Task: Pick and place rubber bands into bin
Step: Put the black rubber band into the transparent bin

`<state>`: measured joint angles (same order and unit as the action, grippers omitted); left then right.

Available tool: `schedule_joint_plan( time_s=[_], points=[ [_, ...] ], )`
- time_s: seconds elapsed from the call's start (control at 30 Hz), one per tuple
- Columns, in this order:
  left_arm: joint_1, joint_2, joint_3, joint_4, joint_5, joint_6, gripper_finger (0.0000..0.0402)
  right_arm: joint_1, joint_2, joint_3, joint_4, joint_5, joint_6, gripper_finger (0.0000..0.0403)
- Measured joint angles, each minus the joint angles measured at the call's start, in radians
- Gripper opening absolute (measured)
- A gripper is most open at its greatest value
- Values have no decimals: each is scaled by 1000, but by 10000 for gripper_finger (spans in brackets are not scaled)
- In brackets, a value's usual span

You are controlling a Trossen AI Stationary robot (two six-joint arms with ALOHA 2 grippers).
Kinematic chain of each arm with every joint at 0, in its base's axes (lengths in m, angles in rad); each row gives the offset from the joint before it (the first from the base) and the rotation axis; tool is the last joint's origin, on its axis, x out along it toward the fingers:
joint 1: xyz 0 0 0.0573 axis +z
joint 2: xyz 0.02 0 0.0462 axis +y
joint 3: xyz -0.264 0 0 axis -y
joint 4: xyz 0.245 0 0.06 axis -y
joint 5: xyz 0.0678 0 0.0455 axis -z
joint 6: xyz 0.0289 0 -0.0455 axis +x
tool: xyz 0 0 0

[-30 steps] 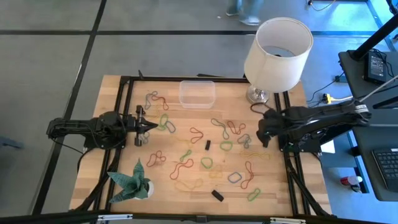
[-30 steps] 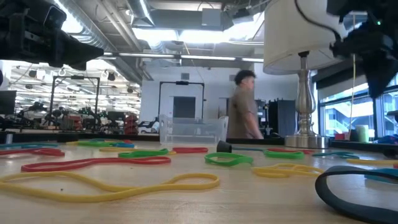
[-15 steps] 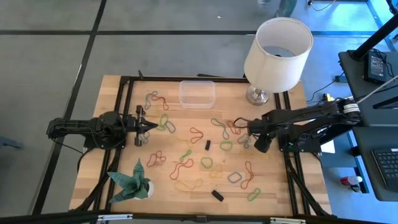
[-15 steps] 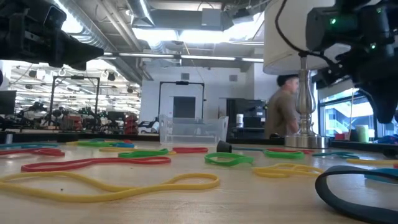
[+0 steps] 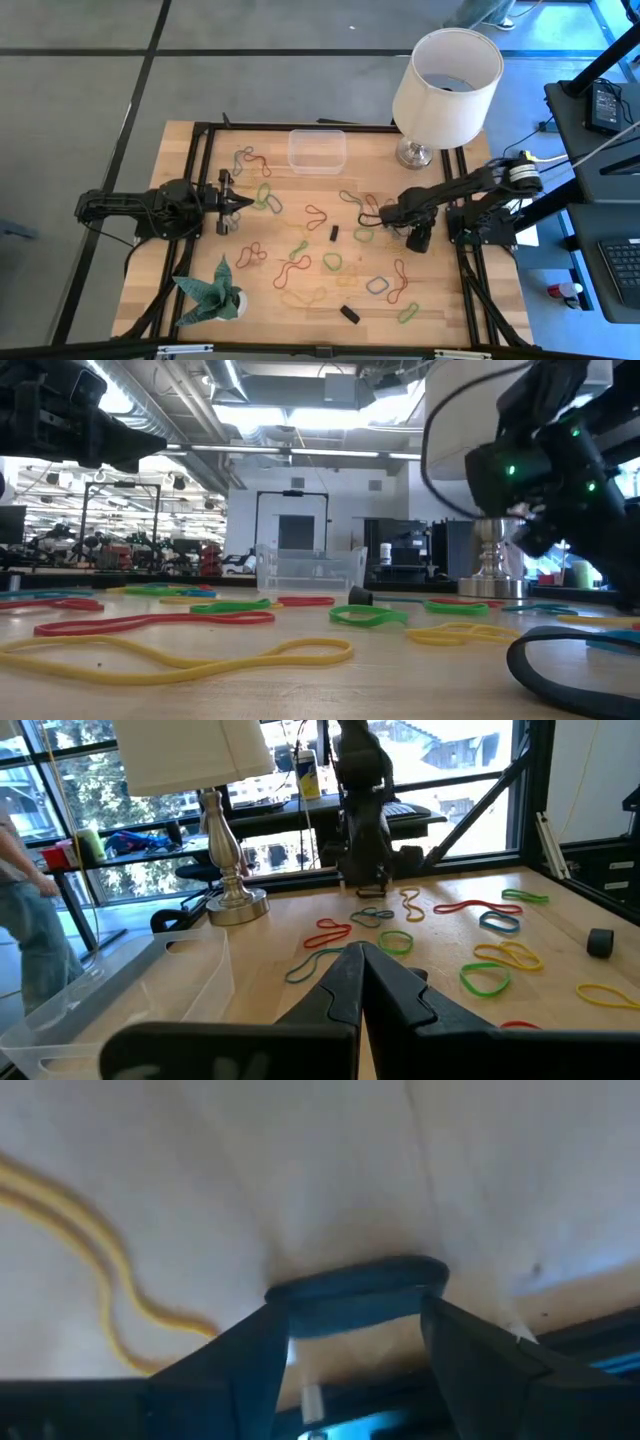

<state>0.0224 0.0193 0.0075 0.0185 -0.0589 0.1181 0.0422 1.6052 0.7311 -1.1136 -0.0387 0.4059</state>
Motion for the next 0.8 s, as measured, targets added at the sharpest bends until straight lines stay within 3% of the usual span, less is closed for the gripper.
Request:
schedule_joint_plan(
  time_s=[0.1,0.2,0.47,0.8],
  points=[
    [0,0,0,0,0,0,2,-2,76,4,2,-4,-42,234],
    [0,0,0,0,0,0,2,-2,141,10,5,-22,-69,211],
    [0,0,0,0,0,0,2,0,154,23,0,-71,-41,19],
    [0,0,0,0,0,0,2,32,-135,92,-18,-1,269,5]
  ],
)
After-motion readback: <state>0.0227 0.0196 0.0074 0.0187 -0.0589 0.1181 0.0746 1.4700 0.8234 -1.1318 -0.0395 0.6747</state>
